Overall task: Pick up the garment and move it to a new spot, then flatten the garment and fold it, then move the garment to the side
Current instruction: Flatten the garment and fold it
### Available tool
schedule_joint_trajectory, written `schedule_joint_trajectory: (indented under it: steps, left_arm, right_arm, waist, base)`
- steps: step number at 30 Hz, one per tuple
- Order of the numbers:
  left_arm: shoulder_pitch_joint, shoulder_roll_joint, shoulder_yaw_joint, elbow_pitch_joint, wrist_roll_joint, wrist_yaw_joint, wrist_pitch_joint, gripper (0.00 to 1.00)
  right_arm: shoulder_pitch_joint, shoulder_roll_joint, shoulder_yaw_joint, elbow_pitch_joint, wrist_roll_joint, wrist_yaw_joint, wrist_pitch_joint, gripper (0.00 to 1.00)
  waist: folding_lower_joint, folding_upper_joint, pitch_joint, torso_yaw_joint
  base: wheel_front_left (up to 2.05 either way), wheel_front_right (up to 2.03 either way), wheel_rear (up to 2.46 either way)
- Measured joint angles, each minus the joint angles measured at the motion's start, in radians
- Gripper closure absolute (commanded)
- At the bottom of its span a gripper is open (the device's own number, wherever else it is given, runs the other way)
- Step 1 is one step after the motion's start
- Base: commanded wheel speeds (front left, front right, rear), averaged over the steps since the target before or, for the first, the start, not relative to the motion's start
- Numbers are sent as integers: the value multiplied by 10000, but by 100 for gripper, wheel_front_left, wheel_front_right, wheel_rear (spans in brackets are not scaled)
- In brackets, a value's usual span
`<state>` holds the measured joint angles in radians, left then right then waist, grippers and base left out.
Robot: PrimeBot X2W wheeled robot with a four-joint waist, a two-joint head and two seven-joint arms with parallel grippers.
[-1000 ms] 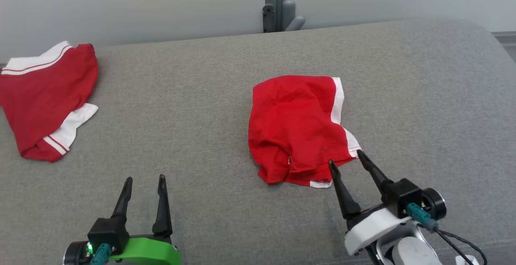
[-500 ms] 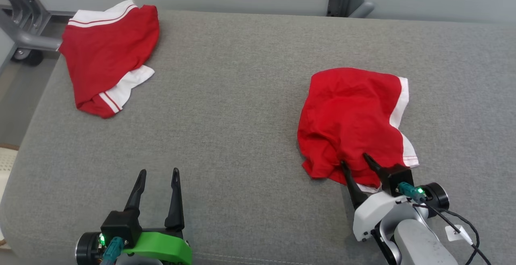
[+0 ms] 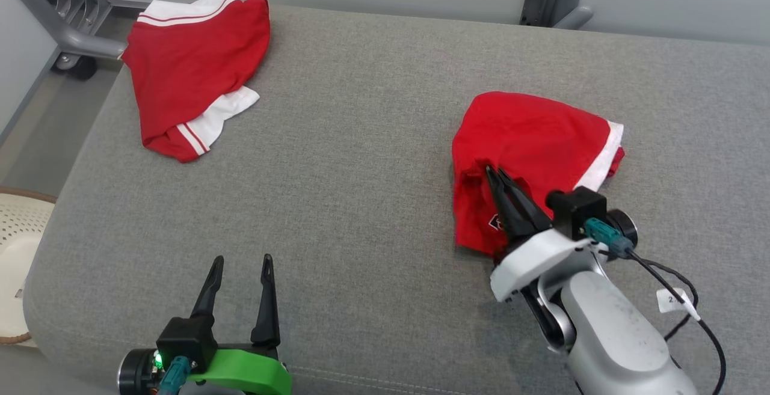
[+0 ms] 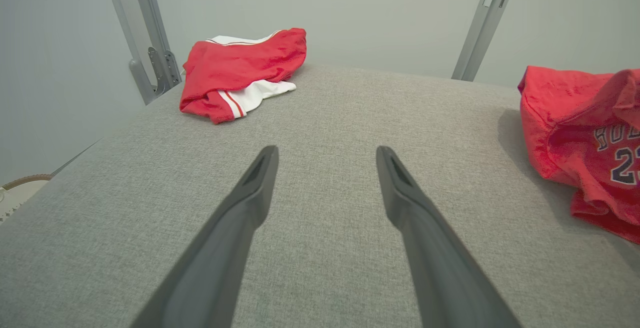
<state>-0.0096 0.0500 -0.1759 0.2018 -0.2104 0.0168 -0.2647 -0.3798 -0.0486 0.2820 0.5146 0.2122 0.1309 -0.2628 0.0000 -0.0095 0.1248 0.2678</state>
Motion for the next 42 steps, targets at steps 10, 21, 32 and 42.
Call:
schedule_joint_trajectory:
  steps: [10,21,32,42]
  left_arm:
    - [-133,0,-353,127,-157,-31,0,0]
    - [-178,2,-267,138,-234,96,0,0]
    - [-213,0,-104,-69,-165,111,0,0]
    - [-248,-2,-40,-92,-119,86,0,0]
  right_arm:
    - [-2190,13,2019,-355,1582,0,0,100]
    - [-2485,10,2920,274,2615,0,0,0]
    - [-2012,-94,182,-270,679,0,-2,0]
    - [-972,-782,-1632,1241,-316,0,0,0]
  waist:
    - [0,0,139,536]
    - [0,0,220,654]
    - [0,0,270,-298]
    - [0,0,521,-549]
  base:
    - [0,0,0]
    - [0,0,0]
    - [0,0,0]
    - [0,0,0]
